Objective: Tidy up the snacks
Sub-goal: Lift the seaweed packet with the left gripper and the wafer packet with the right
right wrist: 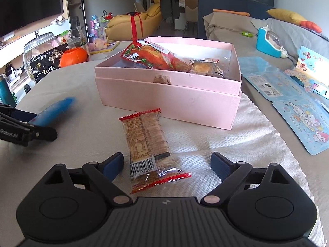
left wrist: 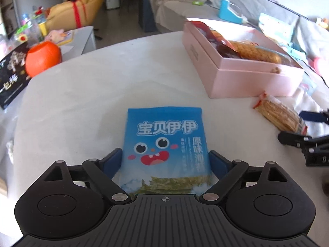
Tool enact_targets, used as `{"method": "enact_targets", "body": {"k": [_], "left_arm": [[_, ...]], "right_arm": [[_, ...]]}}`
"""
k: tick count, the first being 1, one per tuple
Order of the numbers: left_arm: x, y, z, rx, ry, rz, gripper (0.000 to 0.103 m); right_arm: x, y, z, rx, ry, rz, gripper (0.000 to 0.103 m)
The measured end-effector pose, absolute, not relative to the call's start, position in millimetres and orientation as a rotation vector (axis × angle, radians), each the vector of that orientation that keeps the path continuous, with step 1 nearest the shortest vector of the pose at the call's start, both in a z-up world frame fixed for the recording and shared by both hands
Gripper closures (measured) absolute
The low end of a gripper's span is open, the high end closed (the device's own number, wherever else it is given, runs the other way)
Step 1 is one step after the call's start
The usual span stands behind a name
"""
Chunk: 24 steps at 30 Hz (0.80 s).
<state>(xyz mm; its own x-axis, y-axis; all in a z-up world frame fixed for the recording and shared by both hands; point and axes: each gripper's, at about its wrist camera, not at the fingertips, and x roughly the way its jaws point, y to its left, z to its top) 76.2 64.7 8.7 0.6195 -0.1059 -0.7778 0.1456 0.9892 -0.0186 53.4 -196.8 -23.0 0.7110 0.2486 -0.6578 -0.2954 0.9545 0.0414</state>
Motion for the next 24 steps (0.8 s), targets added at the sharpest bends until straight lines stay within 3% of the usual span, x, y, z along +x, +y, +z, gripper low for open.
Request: {"method": "enact_targets", "body": {"k": [24], "left_arm": [[70.1, 84.7, 11.5, 0.002, 0.889, -0.082, 0.01]], "right_arm": [[53.3, -196.1, -23.0, -0.07, 0.72, 0.302, 0.01]]}}
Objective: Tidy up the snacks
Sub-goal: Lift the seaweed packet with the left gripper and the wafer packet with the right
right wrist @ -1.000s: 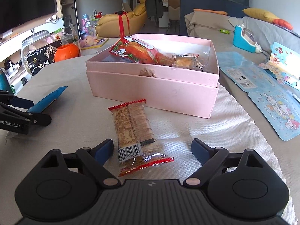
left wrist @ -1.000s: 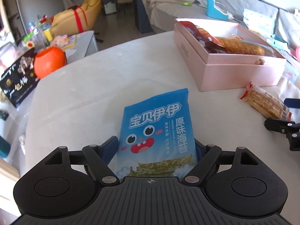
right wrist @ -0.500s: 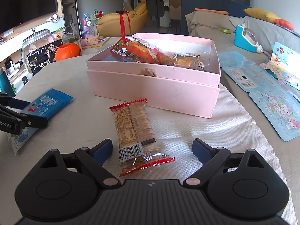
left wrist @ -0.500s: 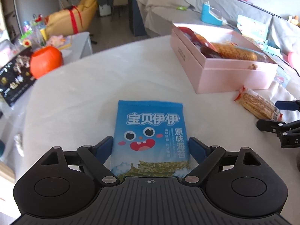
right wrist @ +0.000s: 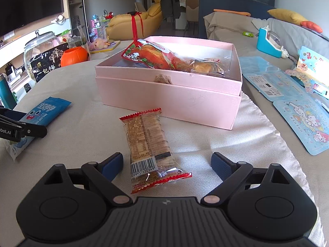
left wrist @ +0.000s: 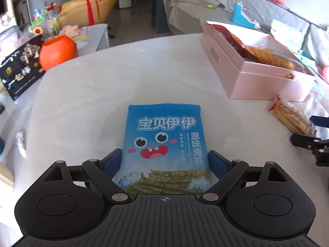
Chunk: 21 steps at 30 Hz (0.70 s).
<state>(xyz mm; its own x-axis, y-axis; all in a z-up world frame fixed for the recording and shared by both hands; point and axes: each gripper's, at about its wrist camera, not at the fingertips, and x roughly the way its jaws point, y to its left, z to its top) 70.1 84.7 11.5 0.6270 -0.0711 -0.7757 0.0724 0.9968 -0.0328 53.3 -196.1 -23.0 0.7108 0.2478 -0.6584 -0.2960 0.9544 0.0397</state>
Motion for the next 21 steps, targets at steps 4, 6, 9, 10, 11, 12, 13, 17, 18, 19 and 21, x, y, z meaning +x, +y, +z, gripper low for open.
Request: {"method": "enact_targets", "body": {"k": [4, 6, 9, 10, 11, 12, 13, 17, 18, 19, 21], "left_arm": [[68.5, 80.1, 12.1, -0.039, 0.888, -0.126, 0.01], [66.9, 77.5, 13.6, -0.082, 0.888, -0.165, 0.01], [62.4, 74.7, 14.3, -0.125, 0.888, -0.211, 0.01], [61.5, 72.1, 13.6, -0.111, 0.887, -0.209, 0.01], [61.1, 68.4, 12.7, -0.088, 0.887, -0.204, 0.01], [61.0, 64.5, 12.0, -0.063, 0.888, -0.198, 0.01], [61.3, 60.3, 11.8, -0.04, 0.89, -0.189, 0.01], [68.0, 44.9, 9.6, 0.047, 0.897, -0.151, 0.01], [69.4, 43.2, 8.6, 0.056, 0.894, -0.146, 0.01], [70.2, 42.2, 8.0, 0.057, 0.89, -0.142, 0.01], [70.1, 43.2, 7.0, 0.047, 0.885, -0.14, 0.01]], "right_arm": [[53.3, -196.2, -23.1, -0.069, 0.72, 0.302, 0.01], [53.3, -195.9, -23.1, -0.071, 0.72, 0.302, 0.01], [53.4, -196.0, -23.1, -0.07, 0.72, 0.301, 0.01], [53.4, -195.9, -23.1, -0.071, 0.72, 0.301, 0.01], [53.3, -195.6, -23.3, -0.073, 0.72, 0.301, 0.01], [53.3, -195.3, -23.3, -0.074, 0.72, 0.301, 0.01], [53.6, -195.4, -23.7, -0.076, 0.721, 0.302, 0.009], [53.7, -195.3, -23.9, -0.077, 0.721, 0.302, 0.009], [53.6, -195.0, -24.0, -0.078, 0.721, 0.302, 0.009], [53.9, -195.3, -24.2, -0.078, 0.721, 0.302, 0.009], [54.2, -195.4, -24.5, -0.08, 0.722, 0.303, 0.009]]}}
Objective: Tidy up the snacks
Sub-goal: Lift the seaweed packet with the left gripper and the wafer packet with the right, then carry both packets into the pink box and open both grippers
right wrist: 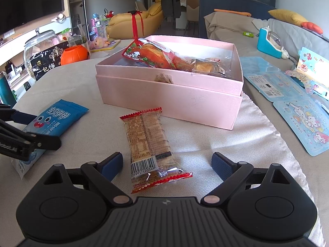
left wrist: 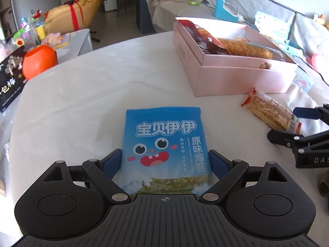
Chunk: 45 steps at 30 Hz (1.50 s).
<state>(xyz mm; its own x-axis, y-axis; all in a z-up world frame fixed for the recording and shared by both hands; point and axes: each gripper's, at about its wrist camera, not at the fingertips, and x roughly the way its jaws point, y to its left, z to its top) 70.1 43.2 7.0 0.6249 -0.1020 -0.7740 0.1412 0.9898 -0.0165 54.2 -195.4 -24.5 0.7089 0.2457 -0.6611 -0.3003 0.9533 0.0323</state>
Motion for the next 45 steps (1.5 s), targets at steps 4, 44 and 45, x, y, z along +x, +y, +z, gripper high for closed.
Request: {"method": "enact_targets", "body": {"k": [4, 44, 45], "left_arm": [[65.6, 45.8, 6.8, 0.046, 0.876, -0.142, 0.012], [228.7, -8.0, 70.5, -0.186, 0.62, -0.306, 0.03], [221.3, -4.3, 71.3, -0.169, 0.61, -0.285, 0.03]], "right_arm": [[59.5, -196.4, -25.6, -0.081, 0.748, 0.349, 0.0], [42.5, -206.6, 0.9, -0.186, 0.838, 0.354, 0.068], [41.9, -204.6, 3.4, -0.186, 0.825, 0.36, 0.068]]}}
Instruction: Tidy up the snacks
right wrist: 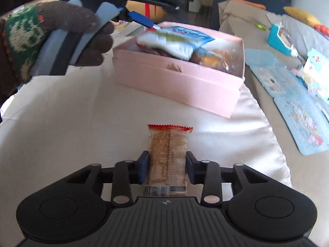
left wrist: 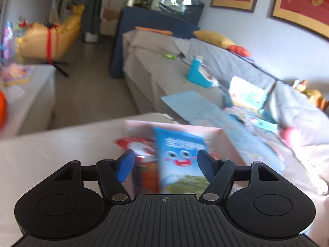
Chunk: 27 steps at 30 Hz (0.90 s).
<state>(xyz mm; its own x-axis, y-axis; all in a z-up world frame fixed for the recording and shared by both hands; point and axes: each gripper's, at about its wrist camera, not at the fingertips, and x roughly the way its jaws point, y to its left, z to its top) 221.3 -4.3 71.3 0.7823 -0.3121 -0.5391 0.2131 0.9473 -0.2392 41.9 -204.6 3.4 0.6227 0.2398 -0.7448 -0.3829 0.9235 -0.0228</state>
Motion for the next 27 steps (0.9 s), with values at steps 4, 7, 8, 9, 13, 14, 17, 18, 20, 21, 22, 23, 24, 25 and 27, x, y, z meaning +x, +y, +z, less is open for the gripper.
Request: {"method": "enact_targets", "body": {"k": [4, 7, 8, 9, 13, 14, 17, 18, 20, 21, 22, 23, 24, 25, 27], "left_arm": [[209.5, 6.5, 80.9, -0.165, 0.603, -0.258, 0.03], [202.0, 10.0, 87.3, -0.142, 0.598, -0.234, 0.03], [199.5, 9.8, 88.5, -0.13, 0.594, -0.226, 0.03], [196.5, 9.7, 89.8, -0.12, 0.593, -0.218, 0.03], [172.2, 21.4, 91.8, -0.126, 0.601, -0.211, 0.03], [161.9, 25.5, 90.3, -0.131, 0.6, -0.213, 0.03], [128.2, 36.1, 78.4, -0.134, 0.613, -0.229, 0.03], [116.7, 38.1, 72.0, -0.132, 0.623, -0.235, 0.03], [93.9, 39.2, 56.9, -0.125, 0.654, -0.25, 0.03], [83.1, 38.1, 49.4, -0.119, 0.665, -0.253, 0.03], [71.3, 36.7, 42.6, -0.107, 0.672, -0.244, 0.03], [59.8, 35.0, 36.0, -0.092, 0.677, -0.226, 0.03], [50.2, 33.3, 30.1, -0.08, 0.679, -0.209, 0.03], [41.9, 31.2, 24.4, -0.078, 0.682, -0.195, 0.03], [30.8, 27.9, 14.4, -0.1, 0.704, -0.19, 0.03]], "right_arm": [[43.5, -207.6, 39.3, -0.127, 0.714, 0.415, 0.069], [54.9, -215.4, 90.3, -0.085, 0.581, 0.393, 0.069], [62.5, -216.8, 106.6, -0.079, 0.542, 0.37, 0.068], [72.5, -217.1, 121.0, -0.072, 0.51, 0.351, 0.068], [126.4, -212.3, 150.1, -0.074, 0.449, 0.326, 0.035], [137.8, -212.1, 149.5, -0.077, 0.449, 0.293, 0.034], [147.2, -218.0, 137.9, -0.038, 0.506, 0.297, 0.034], [145.9, -223.3, 131.2, -0.01, 0.527, 0.323, 0.034], [139.2, -227.1, 109.9, 0.029, 0.589, 0.366, 0.033], [136.2, -226.9, 97.0, 0.031, 0.62, 0.38, 0.033], [128.9, -226.0, 90.0, 0.024, 0.644, 0.387, 0.033], [118.4, -223.1, 76.7, 0.011, 0.666, 0.392, 0.033], [106.8, -216.3, 65.5, -0.006, 0.685, 0.392, 0.033], [96.3, -211.1, 52.1, -0.029, 0.704, 0.389, 0.033], [74.5, -200.3, 30.3, -0.067, 0.732, 0.374, 0.033]]}}
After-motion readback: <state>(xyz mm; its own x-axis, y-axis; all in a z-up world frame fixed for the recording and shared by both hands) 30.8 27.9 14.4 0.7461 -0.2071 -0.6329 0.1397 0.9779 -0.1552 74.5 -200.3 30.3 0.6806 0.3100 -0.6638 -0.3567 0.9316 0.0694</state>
